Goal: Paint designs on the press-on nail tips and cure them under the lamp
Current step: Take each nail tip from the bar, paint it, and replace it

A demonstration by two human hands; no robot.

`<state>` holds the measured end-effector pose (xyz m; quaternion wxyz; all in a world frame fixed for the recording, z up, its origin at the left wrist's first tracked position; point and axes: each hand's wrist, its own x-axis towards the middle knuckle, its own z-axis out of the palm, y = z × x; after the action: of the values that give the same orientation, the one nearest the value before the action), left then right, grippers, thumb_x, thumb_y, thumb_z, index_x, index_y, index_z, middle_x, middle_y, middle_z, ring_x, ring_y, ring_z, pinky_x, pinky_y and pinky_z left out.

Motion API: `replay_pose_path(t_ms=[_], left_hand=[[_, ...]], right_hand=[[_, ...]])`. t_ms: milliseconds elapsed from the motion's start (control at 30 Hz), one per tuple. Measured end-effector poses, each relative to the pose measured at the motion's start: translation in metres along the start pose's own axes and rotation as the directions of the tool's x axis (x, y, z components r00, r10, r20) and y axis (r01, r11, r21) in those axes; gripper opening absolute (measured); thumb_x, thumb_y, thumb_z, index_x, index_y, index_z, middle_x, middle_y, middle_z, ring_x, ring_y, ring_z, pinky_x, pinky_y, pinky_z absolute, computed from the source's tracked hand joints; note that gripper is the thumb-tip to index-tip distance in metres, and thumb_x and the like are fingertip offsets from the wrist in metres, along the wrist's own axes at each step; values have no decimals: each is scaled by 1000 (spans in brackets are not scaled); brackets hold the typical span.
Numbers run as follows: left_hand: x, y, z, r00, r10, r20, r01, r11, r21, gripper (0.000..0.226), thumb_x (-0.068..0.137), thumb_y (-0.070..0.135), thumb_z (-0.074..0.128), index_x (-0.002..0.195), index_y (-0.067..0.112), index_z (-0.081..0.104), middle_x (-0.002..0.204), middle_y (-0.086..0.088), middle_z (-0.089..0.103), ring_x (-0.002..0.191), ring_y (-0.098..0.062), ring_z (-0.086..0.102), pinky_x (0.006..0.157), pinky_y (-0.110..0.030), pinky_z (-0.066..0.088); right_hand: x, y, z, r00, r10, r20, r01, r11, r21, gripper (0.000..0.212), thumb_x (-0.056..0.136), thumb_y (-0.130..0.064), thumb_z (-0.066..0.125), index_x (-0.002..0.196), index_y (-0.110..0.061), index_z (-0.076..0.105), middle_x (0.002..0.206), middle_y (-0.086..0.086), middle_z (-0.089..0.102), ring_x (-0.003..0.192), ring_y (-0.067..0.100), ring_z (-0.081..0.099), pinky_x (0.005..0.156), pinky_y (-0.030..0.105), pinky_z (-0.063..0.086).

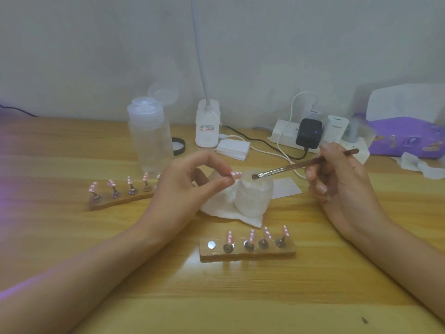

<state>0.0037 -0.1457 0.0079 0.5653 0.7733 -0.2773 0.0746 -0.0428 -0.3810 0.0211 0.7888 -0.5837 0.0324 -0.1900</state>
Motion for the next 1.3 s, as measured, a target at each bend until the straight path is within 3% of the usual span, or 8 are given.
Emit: replay_pose_path(t_ms=[267, 433, 567, 767, 867, 967, 1067, 1300], left_hand=[[0, 0, 1, 999, 15, 35, -15, 1000, 8, 12, 80, 20, 81, 76, 21, 71, 52, 24, 53, 47, -2, 39, 49, -5, 30], [0, 0, 0, 1000, -3, 27, 3, 1000, -15, 13, 79, 23, 82, 73, 24, 71, 60, 0, 57, 49, -5, 36, 51, -10, 30], [-1, 3, 1, 999, 9, 40, -8, 1000, -18, 11, 81, 21, 80, 75, 21, 70, 50, 17, 49, 45, -5, 34, 49, -8, 27], [-1, 0, 1, 999, 27, 46, -26, 999, -21, 14, 81, 21, 81, 74, 21, 69, 47, 13, 36, 45, -6, 30, 48, -12, 24], [-1, 1, 1, 998, 43, 51, -42, 999, -12, 13, 82, 18, 80, 75, 20, 69, 47, 16, 41, 45, -5, 31, 48, -9, 25], [-1, 2, 2, 997, 60, 53, -60, 998, 1, 12, 82, 14, 78, 76, 17, 68, 52, 23, 49, 45, -5, 31, 49, -7, 26], [-2, 2, 1, 995, 80, 58, -82, 996, 20, 11, 83, 15, 78, 78, 17, 68, 55, 25, 52, 45, -5, 32, 51, -7, 27], [-3, 0, 0, 991, 114, 63, -118, 992, 51, 13, 83, 18, 78, 78, 25, 68, 81, 3, 63, 50, -8, 37, 57, -10, 32]], right_hand=[[2, 2, 0, 999, 11, -36, -10, 999, 33, 27, 99, -23, 51, 72, -19, 52, 53, 1, 58, 36, 9, 35, 38, 16, 31], [1, 2, 2, 999, -11, 51, 12, 1000, -2, 19, 86, -32, 57, 73, -20, 51, 56, 0, 62, 37, 9, 36, 40, 16, 34], [0, 3, 2, 995, -19, 94, 21, 1000, -18, 18, 87, -34, 56, 75, -22, 51, 60, 1, 66, 37, 9, 36, 40, 16, 32], [0, 4, 1, 999, -18, 37, 19, 999, -45, 27, 98, -23, 53, 71, -22, 51, 57, 3, 63, 36, 8, 33, 39, 16, 27], [-1, 3, 2, 997, -40, 73, 43, 998, -41, 24, 91, -33, 56, 69, -26, 52, 60, 1, 66, 37, 8, 35, 41, 19, 23], [-1, 4, 3, 993, -54, 102, 65, 993, -101, 23, 92, -34, 56, 71, -26, 52, 61, 2, 67, 37, 9, 35, 44, 27, 18], [-1, 4, 1, 998, -35, 49, 38, 998, -54, 36, 98, -25, 53, 63, -28, 59, 59, 2, 66, 36, 7, 33, 40, 15, 28], [-2, 3, 4, 997, -36, 69, 40, 997, -68, 25, 90, -34, 57, 67, -27, 56, 60, 3, 67, 35, 7, 32, 40, 14, 31]])
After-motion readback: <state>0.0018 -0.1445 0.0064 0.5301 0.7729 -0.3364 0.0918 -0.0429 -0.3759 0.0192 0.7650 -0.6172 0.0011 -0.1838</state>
